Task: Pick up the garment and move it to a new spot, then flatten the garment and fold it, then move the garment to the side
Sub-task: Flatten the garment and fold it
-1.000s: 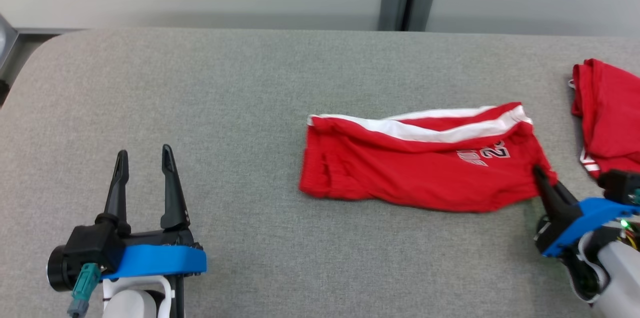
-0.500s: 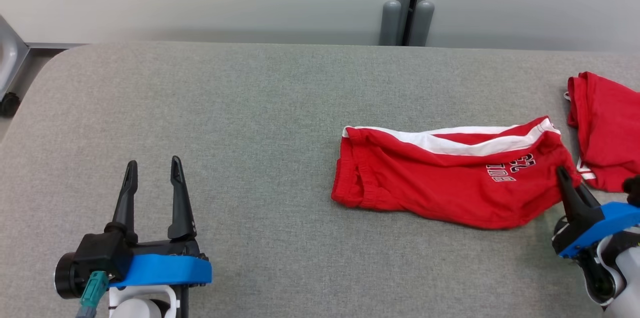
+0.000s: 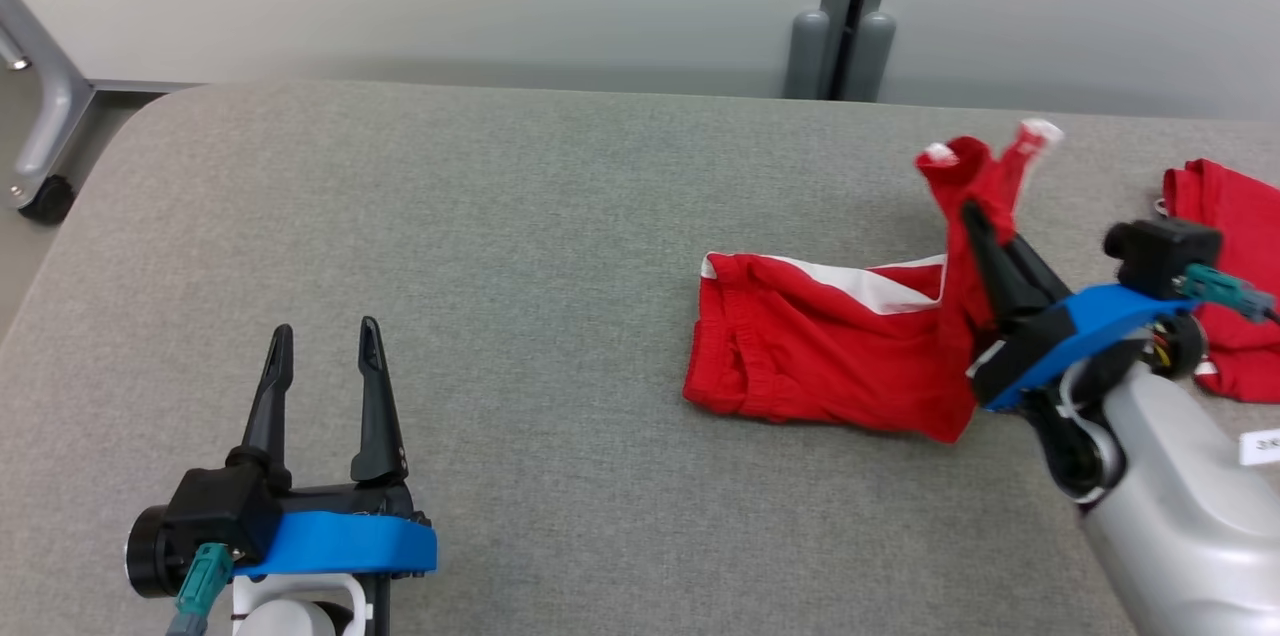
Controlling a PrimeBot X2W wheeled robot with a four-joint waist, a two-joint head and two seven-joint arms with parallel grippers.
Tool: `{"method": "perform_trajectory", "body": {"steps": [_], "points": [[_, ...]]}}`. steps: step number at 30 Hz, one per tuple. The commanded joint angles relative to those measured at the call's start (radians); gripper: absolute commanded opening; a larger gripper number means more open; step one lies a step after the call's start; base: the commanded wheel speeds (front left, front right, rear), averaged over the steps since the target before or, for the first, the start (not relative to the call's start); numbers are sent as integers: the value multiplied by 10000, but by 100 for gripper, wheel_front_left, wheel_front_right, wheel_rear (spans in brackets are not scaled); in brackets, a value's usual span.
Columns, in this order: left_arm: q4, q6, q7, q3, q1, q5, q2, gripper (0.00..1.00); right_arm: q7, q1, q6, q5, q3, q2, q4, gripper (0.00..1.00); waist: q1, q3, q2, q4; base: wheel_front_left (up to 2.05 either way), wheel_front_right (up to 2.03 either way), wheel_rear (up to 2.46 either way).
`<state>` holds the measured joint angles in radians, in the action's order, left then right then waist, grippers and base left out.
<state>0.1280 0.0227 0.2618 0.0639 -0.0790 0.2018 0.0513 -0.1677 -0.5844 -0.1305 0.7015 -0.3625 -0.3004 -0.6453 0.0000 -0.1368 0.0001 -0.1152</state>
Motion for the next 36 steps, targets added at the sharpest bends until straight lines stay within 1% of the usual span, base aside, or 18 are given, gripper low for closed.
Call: {"method": "perform_trajectory", "body": {"steps": [1, 7, 12, 17, 21, 24, 28, 29, 30, 31, 36], "points": [[5, -28, 42, -4, -29, 16, -12, 100, 64, -136, -6, -141, -25, 176, 88, 0, 0, -34, -1, -74, 0, 0, 0], [55, -45, 42, 131, -99, 103, -13, 100, 304, -277, -6, -621, -308, 1056, 169, 0, 0, -54, -1, -418, 0, 0, 0], [117, -84, 42, 191, -61, 183, -13, 100, 388, 95, -6, -906, -967, 1409, 3, 0, 0, -64, -1, -666, 0, 0, 0], [129, -145, 42, 238, 61, 244, -13, 100, 350, 538, -6, -1029, -1683, 1551, -132, 0, 0, -55, -1, -782, 0, 0, 0], [104, -158, 42, 296, 80, 271, -13, 100, 340, 830, -6, -1089, -2332, 1422, -118, 0, 0, -81, -1, -837, 0, 0, 0], [104, -182, 42, 318, 40, 300, -13, 100, 284, 961, -6, -1006, -2585, 1349, -149, 0, 0, -113, -1, -852, 0, 0, 0], [114, -200, 42, 375, -32, 310, -13, 100, 129, 1023, -6, -854, -2866, 1409, -219, 0, 0, -152, -1, -835, 0, 0, 0], [126, -201, 42, 387, -40, 304, -13, 100, 64, 1008, -6, -809, -2912, 1434, -254, 11, 0, -159, -1, -820, 0, 0, 0], [134, -208, 42, 406, -54, 303, -13, 100, -14, 1001, -6, -806, -2985, 1474, -283, 75, 0, -169, -1, -801, 0, 0, 0], [146, -201, 42, 438, -73, 302, -13, 100, -71, 1009, -6, -780, -3065, 1532, -314, 100, 0, -172, -1, -783, 0, 0, 0], [200, -196, 42, 490, -74, 239, -12, 100, -382, 949, -6, -788, -3338, 1580, -374, 100, 0, -108, -1, -616, 0, 0, 0]]}}
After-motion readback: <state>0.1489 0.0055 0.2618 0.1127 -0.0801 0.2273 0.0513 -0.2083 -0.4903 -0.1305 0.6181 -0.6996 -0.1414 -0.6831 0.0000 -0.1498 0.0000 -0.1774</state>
